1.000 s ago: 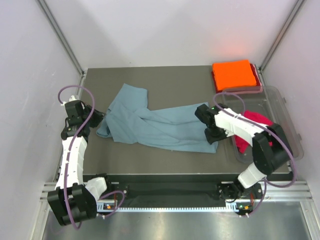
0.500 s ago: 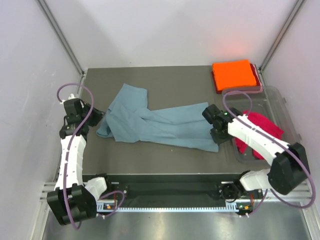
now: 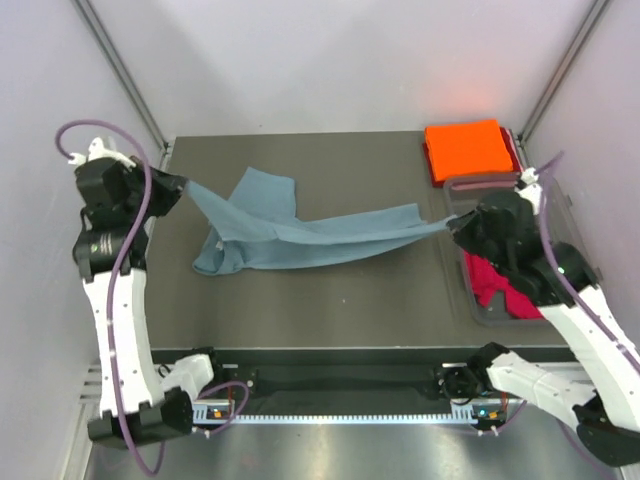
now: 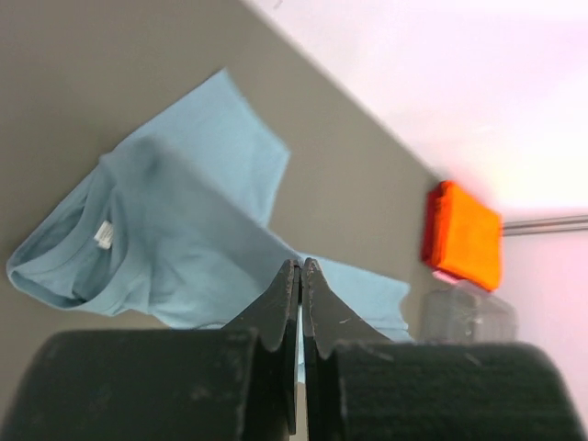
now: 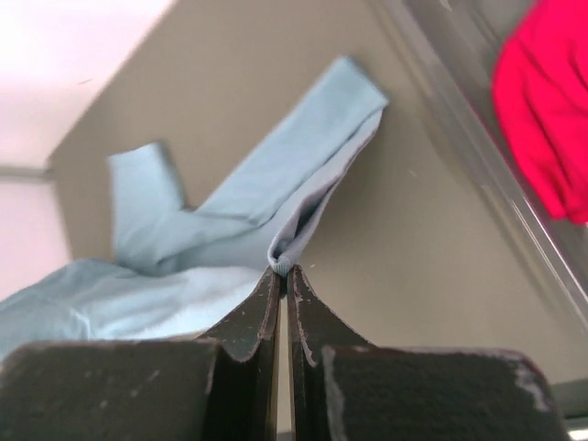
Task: Fold and stack the t-shirts
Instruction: Flatten the tshirt out
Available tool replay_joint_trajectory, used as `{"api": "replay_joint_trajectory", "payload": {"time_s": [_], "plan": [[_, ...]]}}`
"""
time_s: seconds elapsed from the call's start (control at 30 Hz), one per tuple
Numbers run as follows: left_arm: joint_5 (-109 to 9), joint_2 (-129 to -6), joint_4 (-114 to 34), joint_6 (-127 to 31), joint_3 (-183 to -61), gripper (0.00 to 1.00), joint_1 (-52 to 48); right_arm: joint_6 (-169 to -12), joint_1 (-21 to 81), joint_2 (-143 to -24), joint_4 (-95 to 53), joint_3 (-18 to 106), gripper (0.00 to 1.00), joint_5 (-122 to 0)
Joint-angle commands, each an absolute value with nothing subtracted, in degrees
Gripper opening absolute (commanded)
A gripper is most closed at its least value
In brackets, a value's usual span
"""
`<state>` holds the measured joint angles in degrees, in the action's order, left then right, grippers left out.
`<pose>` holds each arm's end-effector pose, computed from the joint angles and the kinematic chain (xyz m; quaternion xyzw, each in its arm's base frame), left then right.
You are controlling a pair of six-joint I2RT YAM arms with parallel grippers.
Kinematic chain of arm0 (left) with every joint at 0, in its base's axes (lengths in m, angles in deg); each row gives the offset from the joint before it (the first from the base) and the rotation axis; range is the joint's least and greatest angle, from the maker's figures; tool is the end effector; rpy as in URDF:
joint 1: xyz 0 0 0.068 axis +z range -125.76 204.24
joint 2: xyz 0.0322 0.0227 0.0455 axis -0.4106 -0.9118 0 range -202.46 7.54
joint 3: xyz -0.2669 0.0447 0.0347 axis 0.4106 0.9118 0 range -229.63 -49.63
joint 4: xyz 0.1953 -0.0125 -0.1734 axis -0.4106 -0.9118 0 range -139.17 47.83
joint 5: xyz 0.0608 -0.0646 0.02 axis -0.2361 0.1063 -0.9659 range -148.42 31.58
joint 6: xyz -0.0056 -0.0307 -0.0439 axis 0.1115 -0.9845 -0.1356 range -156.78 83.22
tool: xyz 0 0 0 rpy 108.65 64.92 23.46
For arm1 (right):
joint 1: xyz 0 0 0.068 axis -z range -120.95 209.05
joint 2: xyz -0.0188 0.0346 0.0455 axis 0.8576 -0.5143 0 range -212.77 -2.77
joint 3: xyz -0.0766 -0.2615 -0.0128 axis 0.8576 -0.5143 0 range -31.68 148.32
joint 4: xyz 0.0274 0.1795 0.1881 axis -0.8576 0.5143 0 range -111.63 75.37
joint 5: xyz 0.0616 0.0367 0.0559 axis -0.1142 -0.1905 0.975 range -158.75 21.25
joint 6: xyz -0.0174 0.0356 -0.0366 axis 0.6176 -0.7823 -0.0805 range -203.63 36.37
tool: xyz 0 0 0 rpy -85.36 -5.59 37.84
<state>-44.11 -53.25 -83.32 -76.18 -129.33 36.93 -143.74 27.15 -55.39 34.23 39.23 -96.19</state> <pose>0.2010 0.0362 0.4391 -0.2994 0.7706 -0.2283 0.5142 0.1421 0.0691 0.3927 0.3141 0.8197 0.1611 0.4512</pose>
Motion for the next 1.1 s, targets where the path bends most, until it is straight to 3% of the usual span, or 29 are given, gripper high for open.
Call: {"api": "replay_joint_trajectory", "payload": {"time_s": [0.0, 0.3, 0.43, 0.63, 0.8, 0.9, 1.07], "plan": [[-44.97, -45.48, -89.27, -80.27, -135.84, 0.0, 36.81, -134.08, 27.06, -49.99, 34.27, 42.85, 0.0, -91.0], [-46.99, -36.58, -99.73, -87.93, -147.44, 0.0, 35.32, -135.13, 26.97, -33.63, 43.76, 46.89, 0.0, -80.54], [-48.3, -36.75, -102.55, -88.02, -150.44, 0.0, 34.88, -135.4, 27.06, -33.35, 44.03, 46.36, 0.0, -84.46], [-53.32, -44.3, -95.45, -85.73, -146.77, 0.0, 34.79, -129.62, 27.06, -50.97, 24.91, 47.41, 0.0, -83.52], [-47.44, -57.88, -81.04, -87.32, -146.13, 0.0, 34.87, -119.68, 27.93, -67.96, 16.0, 61.51, 0.0, -85.28], [-46.47, -70.35, -81.01, -86.18, -157.35, 0.0, 34.79, -114.57, 29.95, -78.07, 13.8, 73.64, 0.0, -85.28], [-48.4, -84.99, -84.1, -83.1, -181.41, 0.0, 34.79, -116.31, 38.56, -90.29, 12.22, 87.92, 0.0, -73.37]]}}
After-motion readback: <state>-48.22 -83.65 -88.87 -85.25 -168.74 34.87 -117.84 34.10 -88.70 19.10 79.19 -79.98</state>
